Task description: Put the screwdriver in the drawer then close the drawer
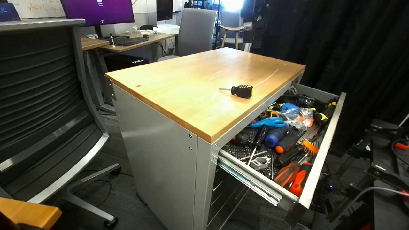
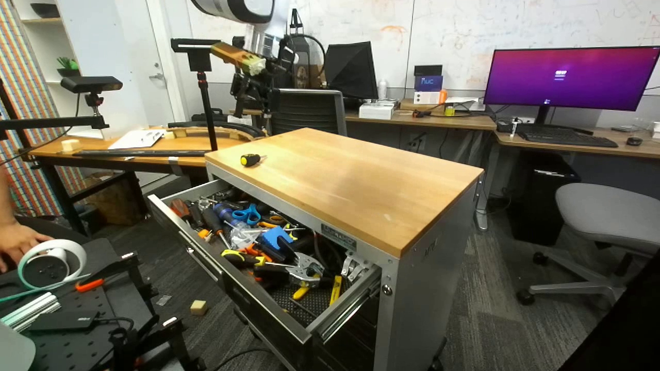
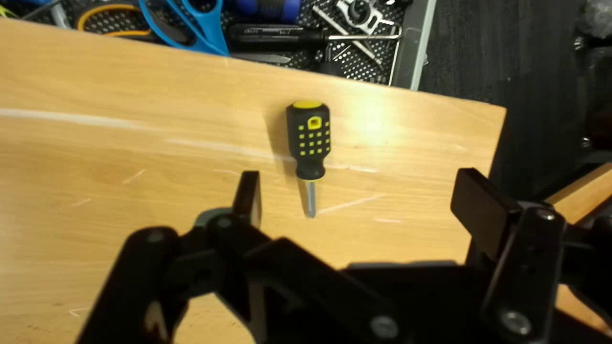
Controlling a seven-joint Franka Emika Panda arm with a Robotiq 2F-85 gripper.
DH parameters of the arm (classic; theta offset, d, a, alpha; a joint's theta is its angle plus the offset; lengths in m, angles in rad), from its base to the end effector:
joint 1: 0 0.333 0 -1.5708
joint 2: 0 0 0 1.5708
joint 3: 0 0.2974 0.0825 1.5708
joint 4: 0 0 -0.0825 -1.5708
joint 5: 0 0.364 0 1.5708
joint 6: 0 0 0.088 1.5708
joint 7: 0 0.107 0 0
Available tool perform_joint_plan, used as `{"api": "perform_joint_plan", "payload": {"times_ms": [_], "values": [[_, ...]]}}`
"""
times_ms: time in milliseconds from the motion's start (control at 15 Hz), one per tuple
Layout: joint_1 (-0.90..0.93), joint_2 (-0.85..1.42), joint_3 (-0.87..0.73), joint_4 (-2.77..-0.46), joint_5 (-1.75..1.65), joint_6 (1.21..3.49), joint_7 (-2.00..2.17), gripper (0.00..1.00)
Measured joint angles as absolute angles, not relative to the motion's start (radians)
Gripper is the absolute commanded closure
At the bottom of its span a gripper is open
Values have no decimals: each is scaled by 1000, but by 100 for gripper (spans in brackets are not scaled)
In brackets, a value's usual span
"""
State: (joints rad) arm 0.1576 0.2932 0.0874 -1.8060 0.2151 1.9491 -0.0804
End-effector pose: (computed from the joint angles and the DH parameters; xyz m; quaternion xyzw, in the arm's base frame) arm 0.5722 0.1547 0.3650 -0.9848 -0.1131 0.0831 0.1027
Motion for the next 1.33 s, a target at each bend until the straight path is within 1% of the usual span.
{"api": "perform_joint_plan", "payload": {"times_ms": [133,333,667,733,800,1133,1200,1333], "values": [[153,397,87,-1731,190,1953,-80,0],[159,496,91,-1662,136,1953,-73,0],[164,591,124,-1639,123,1936,-68,0],[165,605,131,-1638,124,1934,-68,25],[167,614,132,-1636,121,1934,-65,26],[194,612,130,-1631,66,1959,-3,63],[203,609,129,-1631,51,1964,17,72],[222,600,122,-1634,12,1978,64,86]]}}
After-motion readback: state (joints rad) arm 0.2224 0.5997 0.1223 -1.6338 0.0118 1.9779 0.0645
